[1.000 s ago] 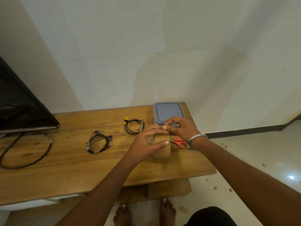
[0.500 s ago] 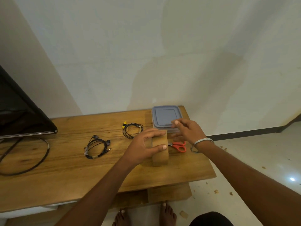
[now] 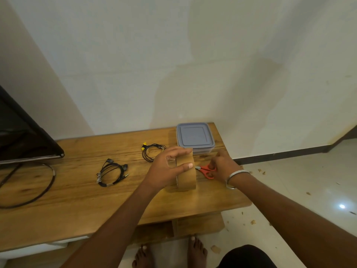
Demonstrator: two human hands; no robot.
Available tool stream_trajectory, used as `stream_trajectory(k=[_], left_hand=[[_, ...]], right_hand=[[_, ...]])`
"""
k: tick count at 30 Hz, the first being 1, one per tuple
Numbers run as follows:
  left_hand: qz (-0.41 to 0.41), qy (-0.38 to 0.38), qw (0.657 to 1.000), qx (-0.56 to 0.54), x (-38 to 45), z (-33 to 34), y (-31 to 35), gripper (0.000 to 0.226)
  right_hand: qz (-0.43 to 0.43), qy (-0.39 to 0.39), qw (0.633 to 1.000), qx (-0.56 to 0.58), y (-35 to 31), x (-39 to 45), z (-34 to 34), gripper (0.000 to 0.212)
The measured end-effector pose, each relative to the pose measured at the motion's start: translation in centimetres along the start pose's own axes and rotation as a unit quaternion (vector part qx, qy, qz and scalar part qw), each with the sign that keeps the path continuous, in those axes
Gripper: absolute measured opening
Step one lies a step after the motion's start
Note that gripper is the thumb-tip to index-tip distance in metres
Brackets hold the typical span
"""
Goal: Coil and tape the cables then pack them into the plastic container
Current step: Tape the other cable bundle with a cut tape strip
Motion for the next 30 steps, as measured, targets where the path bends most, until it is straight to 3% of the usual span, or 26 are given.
stream_trajectory(k=[6,12,16,19,22,30], left_hand=[[-0.009,-0.01,1.0,-0.01,0.3,0.0,-0.1,0.041],[-0.01,-0.015,1.0,-0.023,0.9,-0.1,-0.1,0.043],[-0.017,-0.02,0.999,-0.02,1.3,-0.2,-0.4,0.044],[-0.015,-0.03,0.999,-0.016,1.6,-0.2,-0.5,0.044],[-0.013,-0.034,0.999,-0.01,1.8,-0.3,-0.5,0.045],[-0.004,-0.034,0.999,0.0,1.9,-0.4,-0.5,0.046]], right_hand=[[0.014,-0.037,0.999,-0.019,-0.1,-0.6,-0.2,0.036],[0.001,-0.036,0.992,0.119,1.4,-1.1,-2.0,0.023],[-0.001,-0.089,0.983,0.159,2.9,-1.3,-3.5,0.008],[0.008,-0.136,0.97,0.2,3.2,-1.4,-4.6,0.013],[0.023,-0.192,0.961,0.2,2.5,-1.5,-5.5,0.04],[0.006,-0.259,0.958,0.124,0.9,-1.1,-6.0,0.034]])
Point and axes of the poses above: each hand's wrist, its own x-axis towards the middle knuckle, its own z-axis out of the palm, y = z × x, the point moved 2 cm from there along x, towards the middle knuckle, and after that the axes turned 12 degrees about x, right-handed, at the moved point
